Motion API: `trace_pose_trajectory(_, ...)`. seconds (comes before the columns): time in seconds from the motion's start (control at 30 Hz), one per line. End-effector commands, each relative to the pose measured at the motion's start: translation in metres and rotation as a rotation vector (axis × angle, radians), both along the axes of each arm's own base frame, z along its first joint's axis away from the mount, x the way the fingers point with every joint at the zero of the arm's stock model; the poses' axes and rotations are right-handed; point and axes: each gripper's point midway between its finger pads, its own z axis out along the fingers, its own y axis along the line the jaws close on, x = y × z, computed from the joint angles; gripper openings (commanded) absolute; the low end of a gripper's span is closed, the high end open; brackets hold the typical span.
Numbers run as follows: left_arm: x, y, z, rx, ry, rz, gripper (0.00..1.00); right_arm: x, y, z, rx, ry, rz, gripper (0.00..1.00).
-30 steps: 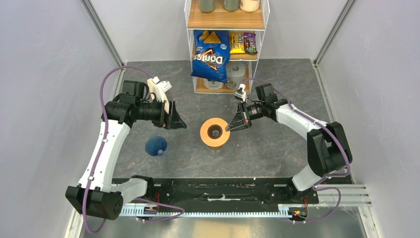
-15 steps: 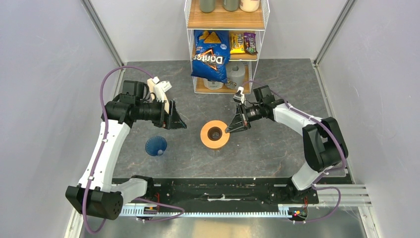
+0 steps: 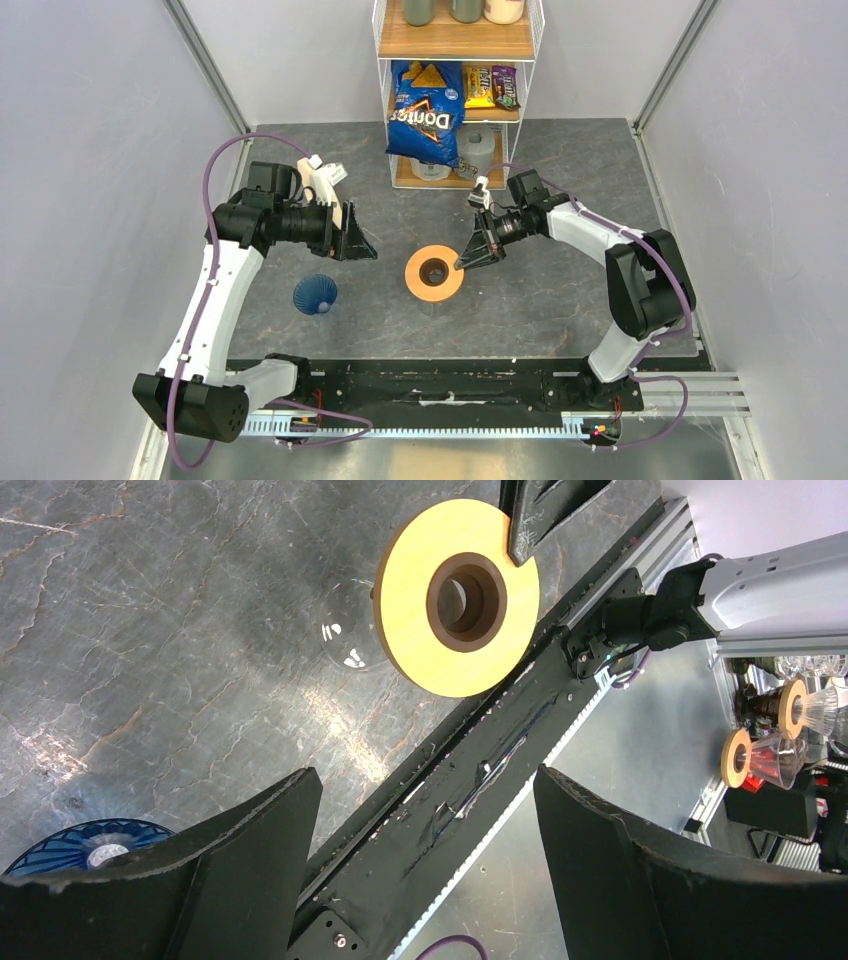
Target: Place the coffee filter in the dripper
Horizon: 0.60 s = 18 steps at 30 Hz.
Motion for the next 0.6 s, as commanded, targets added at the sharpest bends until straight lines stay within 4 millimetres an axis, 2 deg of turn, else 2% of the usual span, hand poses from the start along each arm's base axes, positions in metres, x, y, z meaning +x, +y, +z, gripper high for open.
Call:
trace_pose_trajectory(0.0,0.0008,-0.003,0.0074,-0.033,-0.02,-0.015,0.86,0.0085,0.0025,0.0009,-0.023,-0.048,0.009,0.15)
trace_pose_trajectory(0.1,0.0004,-0.0024,0.0071,-0.029,-0.023,-0.013,0.86,0.0088,0.0012,-0.0012,-0.042,-0.048,0.007,0.28)
trace_pose_trajectory(0.23,0.0003,-0.0014,0.0048,-0.022,-0.018,-0.008,0.87,0.0106,-0.0001,-0.0041,-0.068,-0.057,0.0,0.37)
trace_pose_trajectory(0.37,0.0001,-0.0012,0.0042,-0.021,-0.017,-0.008,0.87,0.0138,-0.0011,-0.0057,-0.091,-0.067,-0.005,0.39)
trace_pose_trajectory(0.53,-0.0005,0.0007,-0.0009,-0.008,-0.003,0.002,0.88,0.0071,-0.0046,0.0008,-0.102,-0.076,0.003,0.56)
trace_pose_trajectory(0.57,-0.0015,0.0008,-0.0025,-0.007,0.004,0.003,0.88,0.0052,-0.0057,0.0027,-0.104,-0.081,0.004,0.57)
